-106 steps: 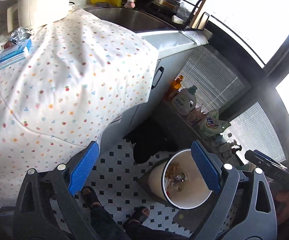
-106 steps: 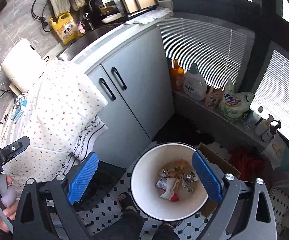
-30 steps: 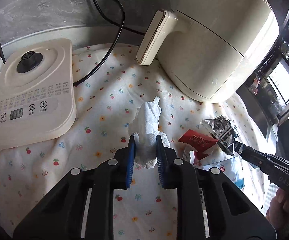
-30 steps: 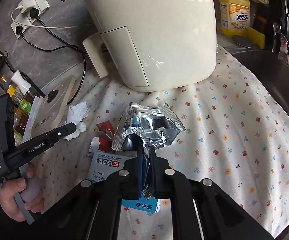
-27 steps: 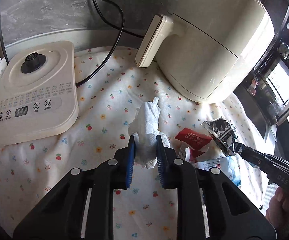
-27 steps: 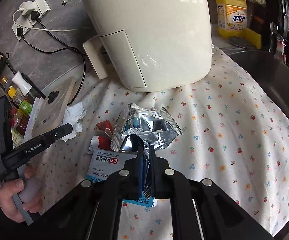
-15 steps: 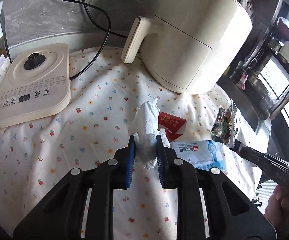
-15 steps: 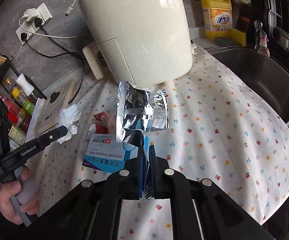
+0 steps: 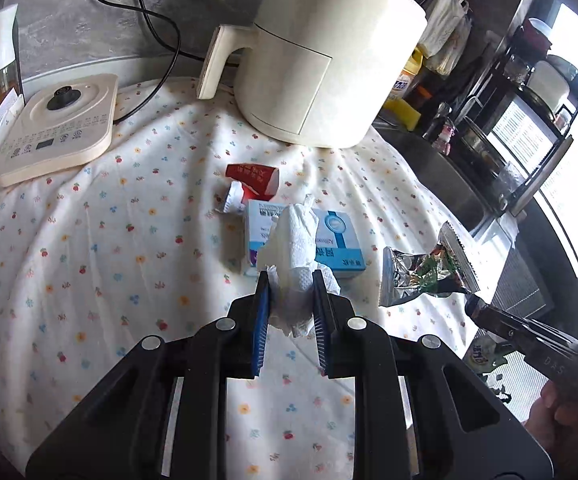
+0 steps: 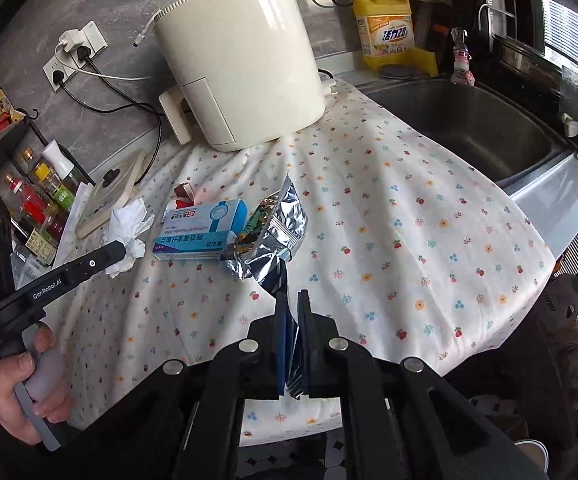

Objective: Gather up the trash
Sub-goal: 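Carry the tissue and foil bag over the white bin and release both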

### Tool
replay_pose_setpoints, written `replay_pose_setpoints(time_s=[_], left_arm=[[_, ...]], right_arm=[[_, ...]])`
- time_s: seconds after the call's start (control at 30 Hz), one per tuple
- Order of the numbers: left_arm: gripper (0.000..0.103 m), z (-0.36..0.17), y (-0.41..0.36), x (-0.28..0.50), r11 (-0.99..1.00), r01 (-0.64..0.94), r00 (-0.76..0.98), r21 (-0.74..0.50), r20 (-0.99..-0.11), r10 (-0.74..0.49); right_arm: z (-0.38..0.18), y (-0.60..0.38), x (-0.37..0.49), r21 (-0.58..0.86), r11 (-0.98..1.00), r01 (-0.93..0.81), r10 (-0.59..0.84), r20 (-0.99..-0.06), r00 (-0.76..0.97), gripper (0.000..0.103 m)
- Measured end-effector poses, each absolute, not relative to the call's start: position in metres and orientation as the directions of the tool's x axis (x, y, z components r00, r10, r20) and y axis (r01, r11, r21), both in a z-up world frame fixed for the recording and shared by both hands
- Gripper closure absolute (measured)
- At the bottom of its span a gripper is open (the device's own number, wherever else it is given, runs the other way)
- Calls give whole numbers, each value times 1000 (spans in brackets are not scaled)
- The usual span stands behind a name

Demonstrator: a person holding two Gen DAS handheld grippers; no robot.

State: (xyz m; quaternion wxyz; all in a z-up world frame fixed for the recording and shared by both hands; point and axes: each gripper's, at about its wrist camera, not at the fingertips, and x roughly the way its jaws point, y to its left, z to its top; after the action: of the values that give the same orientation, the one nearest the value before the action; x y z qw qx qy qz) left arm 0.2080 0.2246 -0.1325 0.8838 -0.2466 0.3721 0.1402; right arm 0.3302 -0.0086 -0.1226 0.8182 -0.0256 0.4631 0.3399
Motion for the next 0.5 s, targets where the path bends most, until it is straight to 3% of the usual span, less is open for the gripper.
replay_pose_setpoints(time_s=[0.5], left_arm=[[83, -144, 48, 215, 912, -251, 642, -325, -761, -95]], right_arm=[[-151, -201, 288, 280, 871, -404, 434, -823, 367, 97]])
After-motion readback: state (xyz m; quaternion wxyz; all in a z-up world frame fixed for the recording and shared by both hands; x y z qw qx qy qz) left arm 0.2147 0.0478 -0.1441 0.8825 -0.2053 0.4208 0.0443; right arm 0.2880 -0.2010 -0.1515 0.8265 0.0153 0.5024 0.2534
